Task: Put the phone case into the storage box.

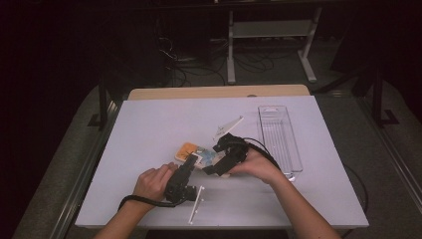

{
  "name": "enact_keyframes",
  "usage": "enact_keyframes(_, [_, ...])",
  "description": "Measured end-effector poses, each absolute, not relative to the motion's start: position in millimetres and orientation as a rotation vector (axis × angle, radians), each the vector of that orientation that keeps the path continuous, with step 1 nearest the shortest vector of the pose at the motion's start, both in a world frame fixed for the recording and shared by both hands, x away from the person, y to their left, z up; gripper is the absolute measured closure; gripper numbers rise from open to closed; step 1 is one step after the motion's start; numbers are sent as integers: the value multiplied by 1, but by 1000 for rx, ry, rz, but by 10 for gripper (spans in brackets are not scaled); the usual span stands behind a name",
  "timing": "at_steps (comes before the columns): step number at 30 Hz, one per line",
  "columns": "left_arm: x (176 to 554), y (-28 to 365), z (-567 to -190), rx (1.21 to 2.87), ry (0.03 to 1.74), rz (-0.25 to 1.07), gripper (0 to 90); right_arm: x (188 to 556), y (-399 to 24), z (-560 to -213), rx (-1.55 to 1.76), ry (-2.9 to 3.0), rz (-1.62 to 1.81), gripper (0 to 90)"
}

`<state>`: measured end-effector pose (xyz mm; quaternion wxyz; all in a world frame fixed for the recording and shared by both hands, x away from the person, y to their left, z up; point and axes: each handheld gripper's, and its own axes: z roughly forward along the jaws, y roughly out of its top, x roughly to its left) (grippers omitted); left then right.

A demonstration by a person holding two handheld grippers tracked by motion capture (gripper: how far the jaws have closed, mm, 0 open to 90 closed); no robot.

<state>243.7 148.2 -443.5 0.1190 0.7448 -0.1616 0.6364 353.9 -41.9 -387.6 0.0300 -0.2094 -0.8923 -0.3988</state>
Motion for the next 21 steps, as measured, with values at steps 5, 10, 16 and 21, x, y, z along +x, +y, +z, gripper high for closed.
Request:
enact_keyframes(5, [246,150,-444,2195,-460,1857,797,354,-47,-382,-688,-2706,-1302,31])
enact_keyframes(10, [249,156,-443,2209,-437,1858,797,355,-56,-375,-696,-2692,-1356,25])
enact_keyframes(16, [252,166,-440,2226,-394,1866,797,355,-69,-369,-721,-2687,-1406,25])
enact_keyframes(21, [253,172,-437,2233,-367,1873,796,355,-80,-366,-732,-2717,-1430,25])
